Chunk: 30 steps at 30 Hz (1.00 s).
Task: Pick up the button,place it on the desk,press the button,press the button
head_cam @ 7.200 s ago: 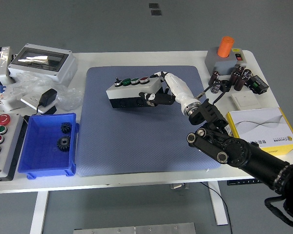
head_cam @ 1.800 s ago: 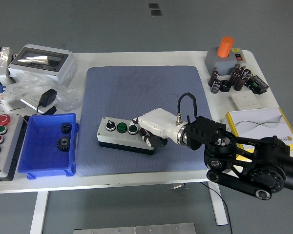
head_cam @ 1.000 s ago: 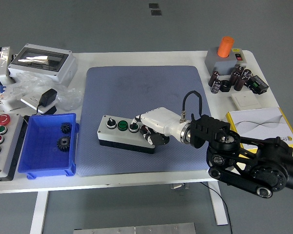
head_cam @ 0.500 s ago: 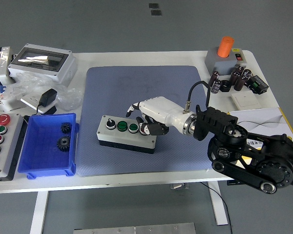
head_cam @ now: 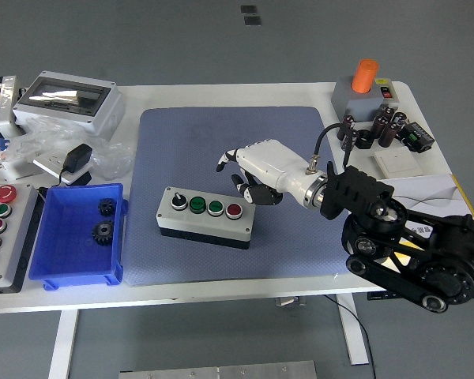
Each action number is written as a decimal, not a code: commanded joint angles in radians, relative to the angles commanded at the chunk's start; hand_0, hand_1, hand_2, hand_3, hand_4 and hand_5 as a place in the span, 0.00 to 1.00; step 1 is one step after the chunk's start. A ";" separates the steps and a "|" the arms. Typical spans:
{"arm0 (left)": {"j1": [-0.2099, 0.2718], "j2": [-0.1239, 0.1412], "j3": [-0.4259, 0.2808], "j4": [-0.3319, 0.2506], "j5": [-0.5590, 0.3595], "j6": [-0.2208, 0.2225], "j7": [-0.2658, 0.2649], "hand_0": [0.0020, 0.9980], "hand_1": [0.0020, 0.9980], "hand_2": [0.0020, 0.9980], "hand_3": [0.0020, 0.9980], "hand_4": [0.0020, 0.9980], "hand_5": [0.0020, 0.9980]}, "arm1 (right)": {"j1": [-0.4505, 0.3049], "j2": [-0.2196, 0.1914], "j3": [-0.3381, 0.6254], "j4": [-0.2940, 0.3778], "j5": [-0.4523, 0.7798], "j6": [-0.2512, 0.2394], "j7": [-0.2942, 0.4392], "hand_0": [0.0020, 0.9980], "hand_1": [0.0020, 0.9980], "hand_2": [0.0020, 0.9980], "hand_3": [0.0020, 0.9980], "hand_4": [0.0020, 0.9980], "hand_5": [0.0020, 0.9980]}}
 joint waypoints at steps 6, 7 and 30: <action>-0.002 0.000 0.001 0.000 0.000 -0.002 0.000 0.75 0.77 0.61 0.57 0.58 0.07 | -0.004 0.024 0.010 -0.005 -0.006 0.044 -0.028 1.00 1.00 1.00 1.00 1.00 0.47; -0.002 0.000 0.001 0.000 0.000 -0.002 0.000 0.75 0.77 0.61 0.57 0.58 0.07 | -0.005 0.028 0.010 -0.004 -0.001 0.049 -0.031 1.00 1.00 1.00 1.00 1.00 0.47; -0.005 0.004 -0.005 0.000 0.007 -0.010 0.005 0.75 0.77 0.61 0.56 0.57 0.07 | -0.018 0.182 -0.049 -0.141 0.063 -0.008 -0.080 1.00 1.00 1.00 1.00 1.00 0.47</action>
